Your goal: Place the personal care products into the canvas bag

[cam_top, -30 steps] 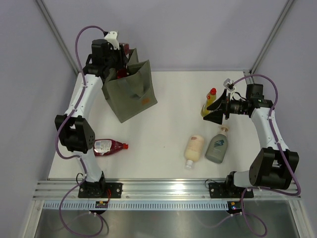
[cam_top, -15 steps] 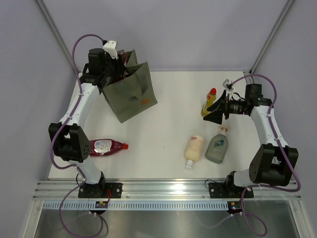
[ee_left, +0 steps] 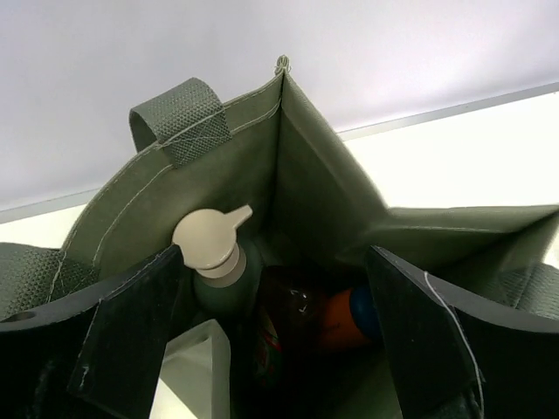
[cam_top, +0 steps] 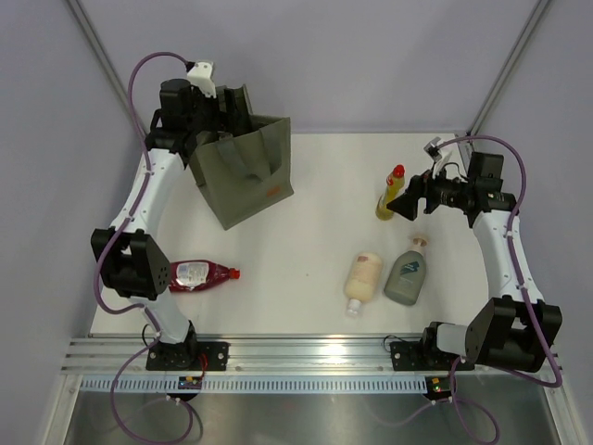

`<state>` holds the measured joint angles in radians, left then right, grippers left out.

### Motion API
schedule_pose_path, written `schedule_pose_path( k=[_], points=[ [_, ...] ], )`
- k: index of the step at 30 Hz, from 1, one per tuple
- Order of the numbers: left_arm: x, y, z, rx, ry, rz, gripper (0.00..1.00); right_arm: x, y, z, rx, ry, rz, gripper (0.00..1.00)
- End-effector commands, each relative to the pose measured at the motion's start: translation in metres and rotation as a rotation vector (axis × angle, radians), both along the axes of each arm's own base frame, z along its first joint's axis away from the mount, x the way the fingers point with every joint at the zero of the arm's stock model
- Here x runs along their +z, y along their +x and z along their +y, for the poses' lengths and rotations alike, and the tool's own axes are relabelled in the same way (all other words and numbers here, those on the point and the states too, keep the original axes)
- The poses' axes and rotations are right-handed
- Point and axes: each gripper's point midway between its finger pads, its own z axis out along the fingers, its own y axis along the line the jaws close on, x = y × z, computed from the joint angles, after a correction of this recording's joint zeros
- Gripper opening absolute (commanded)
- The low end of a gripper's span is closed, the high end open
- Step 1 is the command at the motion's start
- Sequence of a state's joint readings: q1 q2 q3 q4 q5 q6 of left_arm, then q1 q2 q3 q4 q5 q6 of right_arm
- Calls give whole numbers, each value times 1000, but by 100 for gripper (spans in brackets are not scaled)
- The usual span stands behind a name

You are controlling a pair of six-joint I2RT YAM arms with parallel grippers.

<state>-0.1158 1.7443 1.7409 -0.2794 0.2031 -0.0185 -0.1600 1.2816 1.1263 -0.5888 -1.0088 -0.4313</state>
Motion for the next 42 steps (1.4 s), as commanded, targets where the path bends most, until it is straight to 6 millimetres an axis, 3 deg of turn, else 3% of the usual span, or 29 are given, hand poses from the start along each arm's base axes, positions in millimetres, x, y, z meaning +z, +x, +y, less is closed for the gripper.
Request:
schedule_pose_path(
  k=[1,3,5,6,7,8,9,10,11,12,14,15,16,17,19,20,21,23,24,27,30,34,35,38,40,42],
  points=[
    [49,-11,2,-17,-8,-107,89,12,25,-25,-217,-44,-4,97],
    [68,-25,1,-22,-37,-130,90,8,39,-53,-427,-105,17,98],
    [78,-39,0,-23,-66,-131,90,2,45,-68,-552,-102,34,99],
    [88,-55,0,-17,-106,-136,99,2,46,-77,-632,-100,28,99],
    [91,-64,0,-15,-126,-143,99,5,48,-75,-641,-65,10,99],
    [93,-73,-2,-21,-147,-148,99,-14,42,-67,-616,-55,41,99],
    [112,-96,-1,-24,-185,-191,99,-12,40,-61,-608,-40,9,100],
    [91,-103,-2,-21,-197,-166,99,-10,44,-57,-589,-57,-55,99],
    [89,-112,0,-13,-210,-174,99,-25,41,-39,-553,-91,-59,99],
    [85,-121,2,2,-228,-175,99,-31,49,-48,-634,-150,-84,100],
    [74,-149,12,43,-237,-183,99,-32,58,-30,-615,-169,-122,99],
    [82,-168,15,49,-247,-218,99,-40,66,-26,-680,-193,-116,99],
    [60,-173,18,70,-243,-182,99,-32,76,-21,-694,-189,-168,100],
    [54,-179,20,79,-245,-177,99,-32,82,-19,-714,-192,-182,99],
    [36,-196,29,127,-249,-157,99,-41,100,-27,-837,-219,-189,100],
    [29,-200,33,158,-272,-139,99,-35,109,-43,-962,-242,-200,99],
    [23,-204,36,185,-281,-124,99,-52,117,-42,-1005,-256,-153,99],
    [0,-215,43,236,-293,-72,99,-55,127,-50,-1084,-277,-117,100],
    [-8,-219,44,246,-292,-53,99,-66,130,-54,-1121,-296,-95,100],
    [-30,-231,46,262,-305,-19,99,-66,138,-46,-1105,-254,-86,99],
    [-42,-240,47,275,-329,-5,99,-54,144,-39,-1091,-182,-135,79],
    [-46,-250,45,275,-379,-8,99,-59,146,-34,-1069,-175,-115,58],
    [-47,-252,45,280,-395,-11,99,-56,145,-32,-1054,-168,-121,42],
    [-54,-257,45,285,-412,-14,99,-55,142,-25,-1009,-155,-132,9],
    [-58,-261,46,287,-417,-8,99,-56,141,-24,-987,-162,-131,0],
    [-61,-265,46,289,-417,3,99,-47,140,-20,-951,-161,-167,0]
  ],
)
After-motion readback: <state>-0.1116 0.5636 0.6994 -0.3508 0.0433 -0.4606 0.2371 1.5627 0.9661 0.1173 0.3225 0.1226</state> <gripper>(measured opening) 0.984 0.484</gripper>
